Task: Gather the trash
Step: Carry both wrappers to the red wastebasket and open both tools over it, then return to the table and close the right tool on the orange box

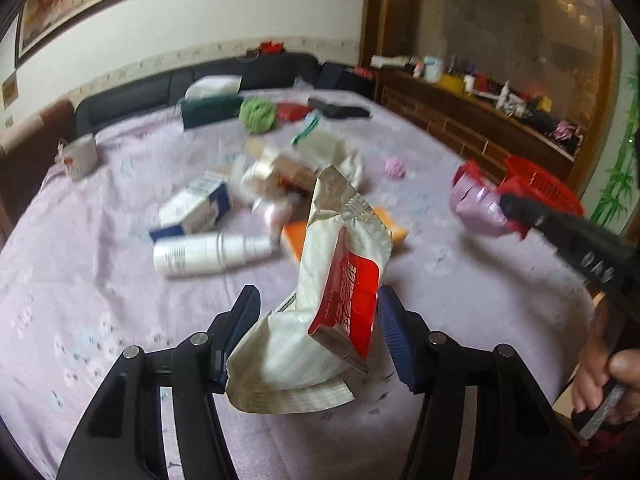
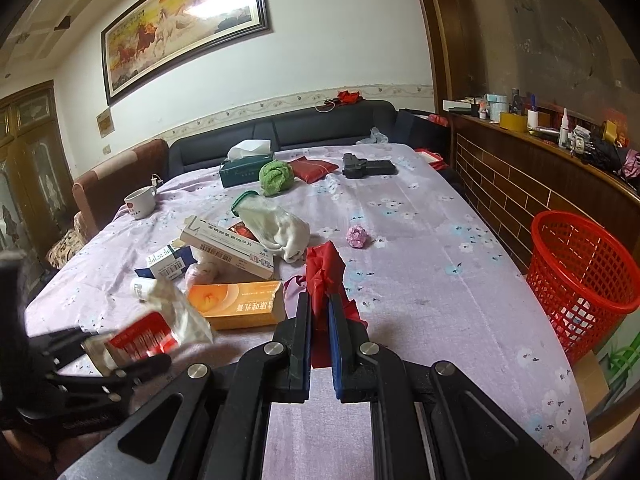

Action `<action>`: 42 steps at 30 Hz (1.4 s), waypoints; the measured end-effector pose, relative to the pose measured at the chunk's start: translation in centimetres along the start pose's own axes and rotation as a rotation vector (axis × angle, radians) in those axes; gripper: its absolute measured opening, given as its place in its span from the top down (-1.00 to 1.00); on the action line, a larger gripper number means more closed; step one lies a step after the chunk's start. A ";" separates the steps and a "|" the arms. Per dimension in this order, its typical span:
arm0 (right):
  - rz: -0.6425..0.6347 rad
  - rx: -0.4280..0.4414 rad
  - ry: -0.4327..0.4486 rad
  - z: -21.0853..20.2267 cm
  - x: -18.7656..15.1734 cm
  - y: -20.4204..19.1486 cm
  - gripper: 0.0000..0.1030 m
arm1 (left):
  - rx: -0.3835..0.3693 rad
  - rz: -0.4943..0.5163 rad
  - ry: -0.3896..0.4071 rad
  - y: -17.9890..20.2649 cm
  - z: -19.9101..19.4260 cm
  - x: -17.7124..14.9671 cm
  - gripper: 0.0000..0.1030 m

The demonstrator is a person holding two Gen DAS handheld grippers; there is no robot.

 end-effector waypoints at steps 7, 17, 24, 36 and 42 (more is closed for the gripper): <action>0.012 -0.006 0.008 -0.4 0.1 0.5 0.84 | -0.090 0.005 0.000 2.1 -0.2 2.8 -0.15; 0.201 -0.072 0.080 -5.3 2.6 10.3 0.83 | -0.283 0.167 0.041 13.2 0.3 9.7 -0.15; 0.364 -0.131 0.097 -8.3 4.0 21.0 0.83 | -0.427 0.220 -0.010 23.5 4.3 14.4 -0.15; 0.526 -0.210 0.060 -6.5 4.7 32.9 0.71 | -0.479 0.206 -0.148 32.2 13.0 16.6 -0.35; 0.509 -0.231 0.059 -6.8 4.1 33.1 0.04 | -0.457 0.211 -0.084 28.6 9.9 15.4 -0.56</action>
Point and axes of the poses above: each gripper's, at about its wrist camera, not at the fingertips, and z roughly the way its jaws point, y to its right, x to its top, the point moved 3 cm from there along z, roughly the way its jaws point, and after that the axes turned 6 degrees about -y, right-handed, at the moved point
